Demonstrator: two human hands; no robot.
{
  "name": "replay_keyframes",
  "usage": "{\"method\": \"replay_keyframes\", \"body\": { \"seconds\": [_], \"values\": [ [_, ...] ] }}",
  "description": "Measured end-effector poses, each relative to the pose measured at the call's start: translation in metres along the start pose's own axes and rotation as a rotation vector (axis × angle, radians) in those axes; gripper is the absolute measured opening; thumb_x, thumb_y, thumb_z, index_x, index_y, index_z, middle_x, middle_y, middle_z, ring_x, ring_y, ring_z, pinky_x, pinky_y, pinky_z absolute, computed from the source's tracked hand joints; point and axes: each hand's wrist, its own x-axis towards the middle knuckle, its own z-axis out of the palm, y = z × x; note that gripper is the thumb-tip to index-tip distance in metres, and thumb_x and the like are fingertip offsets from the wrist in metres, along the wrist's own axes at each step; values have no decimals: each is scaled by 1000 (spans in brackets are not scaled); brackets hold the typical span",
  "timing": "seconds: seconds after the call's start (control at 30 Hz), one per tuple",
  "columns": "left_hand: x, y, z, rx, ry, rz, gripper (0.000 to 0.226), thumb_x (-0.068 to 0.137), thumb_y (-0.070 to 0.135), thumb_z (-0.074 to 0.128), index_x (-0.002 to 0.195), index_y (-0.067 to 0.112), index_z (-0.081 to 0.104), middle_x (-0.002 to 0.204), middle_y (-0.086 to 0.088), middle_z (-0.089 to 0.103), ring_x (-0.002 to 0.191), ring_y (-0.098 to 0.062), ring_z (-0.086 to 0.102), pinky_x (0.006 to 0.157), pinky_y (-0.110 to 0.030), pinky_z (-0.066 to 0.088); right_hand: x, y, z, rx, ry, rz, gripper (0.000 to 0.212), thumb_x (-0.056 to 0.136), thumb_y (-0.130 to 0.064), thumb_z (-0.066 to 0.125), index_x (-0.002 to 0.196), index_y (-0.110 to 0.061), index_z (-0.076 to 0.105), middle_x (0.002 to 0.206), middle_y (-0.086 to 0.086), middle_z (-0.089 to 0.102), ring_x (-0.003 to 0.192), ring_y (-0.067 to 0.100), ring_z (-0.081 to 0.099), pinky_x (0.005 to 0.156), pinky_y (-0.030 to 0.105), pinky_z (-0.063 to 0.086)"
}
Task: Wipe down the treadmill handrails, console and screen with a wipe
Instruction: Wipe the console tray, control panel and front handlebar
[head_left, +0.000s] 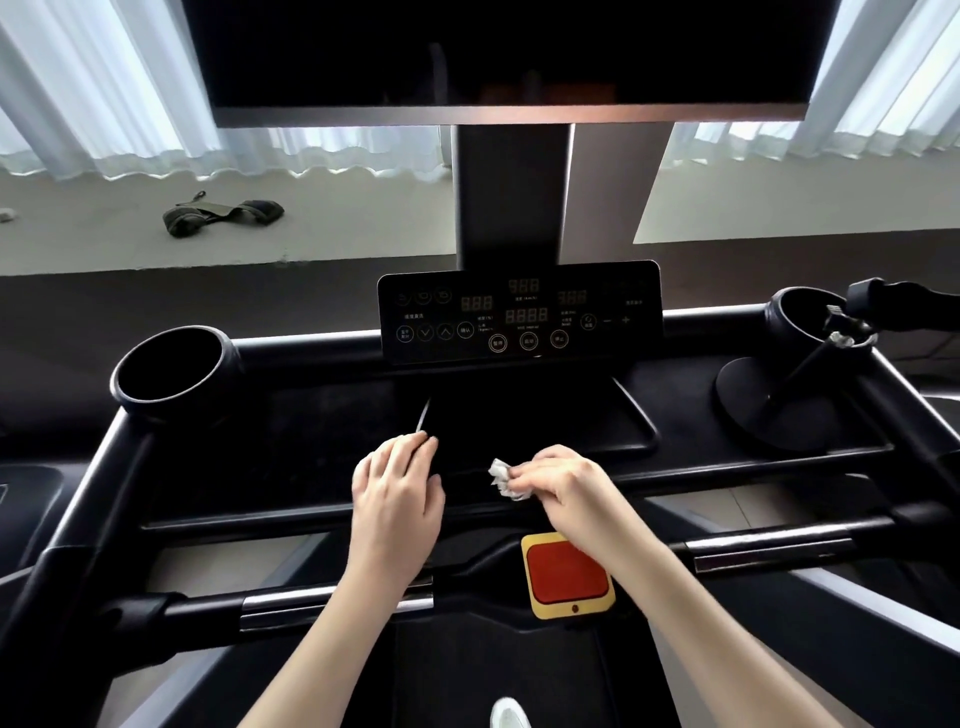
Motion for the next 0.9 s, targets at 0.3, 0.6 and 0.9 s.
{"method": "replay_keyframes", "body": {
  "seconds": [0.3,0.6,0.9],
  "values": [
    [-1,26,14,-4,-101,98,40,91,27,40,116,13,68,121,4,63,119,-16,53,104,-40,36,-6,10,-9,-165,186,59,31,62,20,76,86,1,76,88,7,74,83,26,68,78,16,50],
    [0,27,12,-12,-83,102,38,90,25,42,114,14,69,119,4,64,118,-16,55,105,-36,35,22,32,0,-243,250,203,29,65,17,75,87,-2,76,89,4,74,88,30,65,71,29,57],
    [-2,29,12,17,-78,98,39,90,25,42,114,14,70,119,4,64,116,-16,56,105,-35,34,48,50,-6,-257,260,286,22,69,16,71,82,-1,74,77,6,72,87,34,64,62,35,58]
  ]
}}
